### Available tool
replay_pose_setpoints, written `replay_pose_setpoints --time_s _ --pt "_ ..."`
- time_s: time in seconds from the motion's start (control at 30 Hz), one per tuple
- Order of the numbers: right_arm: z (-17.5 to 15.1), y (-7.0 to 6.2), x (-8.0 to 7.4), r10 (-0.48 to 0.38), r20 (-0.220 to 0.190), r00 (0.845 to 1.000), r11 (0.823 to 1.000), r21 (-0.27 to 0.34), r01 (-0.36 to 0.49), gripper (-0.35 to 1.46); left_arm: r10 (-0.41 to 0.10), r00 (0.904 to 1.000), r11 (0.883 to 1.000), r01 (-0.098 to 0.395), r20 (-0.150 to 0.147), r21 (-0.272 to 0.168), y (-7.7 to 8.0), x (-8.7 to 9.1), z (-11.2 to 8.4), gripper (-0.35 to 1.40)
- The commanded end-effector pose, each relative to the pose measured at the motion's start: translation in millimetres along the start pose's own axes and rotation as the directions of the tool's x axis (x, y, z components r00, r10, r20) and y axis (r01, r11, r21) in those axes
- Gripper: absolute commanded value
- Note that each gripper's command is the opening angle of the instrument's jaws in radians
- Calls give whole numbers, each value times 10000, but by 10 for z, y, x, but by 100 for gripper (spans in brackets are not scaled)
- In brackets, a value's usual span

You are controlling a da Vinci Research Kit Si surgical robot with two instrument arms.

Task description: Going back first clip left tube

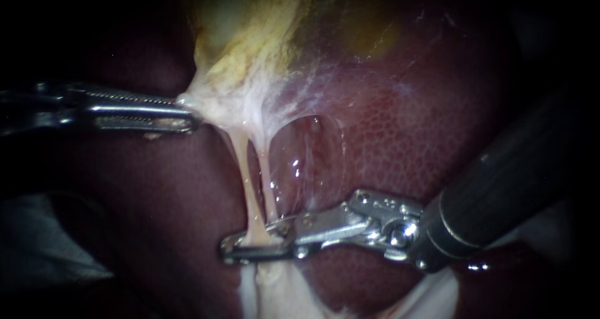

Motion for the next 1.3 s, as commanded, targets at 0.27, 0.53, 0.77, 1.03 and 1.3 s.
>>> replay_pose_setpoints --time_s 0.27,0.53,0.77,1.03,1.3 --pt "-2 7 17 -2000 -361 9791 9690 -1550 1922 48 -1 10000 10000 1 -4 -17 0 1 -1 -35" --pt "-45 -4 42 -3272 -94 9449 9191 -2353 3160 50 -2 10000 10000 2 -1 -28 0 1 -3 -35" --pt "-104 -25 47 -4250 852 9012 8669 -2483 4323 50 0 10000 10000 0 0 -32 -1 0 -4 -35" --pt "-178 -56 53 -4821 1608 8612 8197 -2642 5082 50 -1 10000 10000 1 -5 0 -3 0 -3 -35" --pt "-197 -60 47 -4909 2119 8450 8087 -2501 5325 50 40 10000 10000 -39 -27 79 -5 -7 12 -35"
